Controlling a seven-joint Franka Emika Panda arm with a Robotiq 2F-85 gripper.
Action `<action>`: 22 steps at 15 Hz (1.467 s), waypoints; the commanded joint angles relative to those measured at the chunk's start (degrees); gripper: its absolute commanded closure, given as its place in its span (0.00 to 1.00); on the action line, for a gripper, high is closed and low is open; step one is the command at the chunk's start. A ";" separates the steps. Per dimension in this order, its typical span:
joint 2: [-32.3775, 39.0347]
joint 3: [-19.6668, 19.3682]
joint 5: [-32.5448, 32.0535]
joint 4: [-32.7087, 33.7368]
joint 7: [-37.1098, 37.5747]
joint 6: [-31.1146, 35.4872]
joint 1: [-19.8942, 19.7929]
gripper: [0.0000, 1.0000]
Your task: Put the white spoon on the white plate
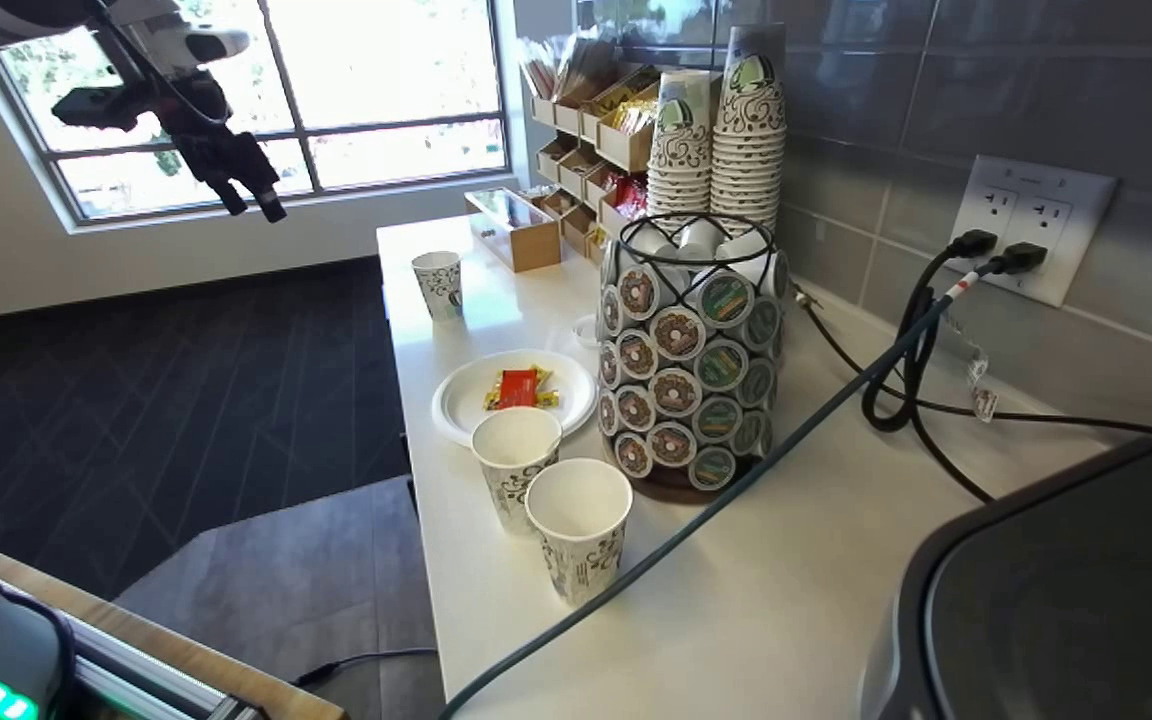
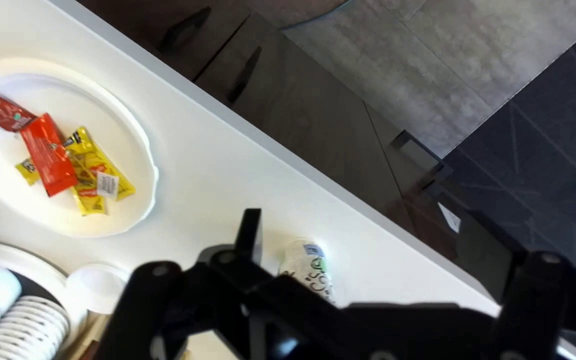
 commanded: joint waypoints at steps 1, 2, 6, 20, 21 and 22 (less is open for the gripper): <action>-3.19 -5.59 3.51 -1.69 -1.95 -2.38 -2.69 0.00; -3.99 -7.50 4.62 -2.20 -3.76 -2.98 -3.17 0.00; -9.30 -15.73 9.76 -4.85 -13.65 -4.63 -5.22 0.00; -8.00 -36.73 6.61 -3.57 -34.22 -4.99 -20.82 0.00; -6.71 -37.86 7.08 -3.15 -35.21 -4.48 -20.76 0.00; -5.00 -38.82 7.28 -2.91 -36.12 -3.44 -20.63 0.00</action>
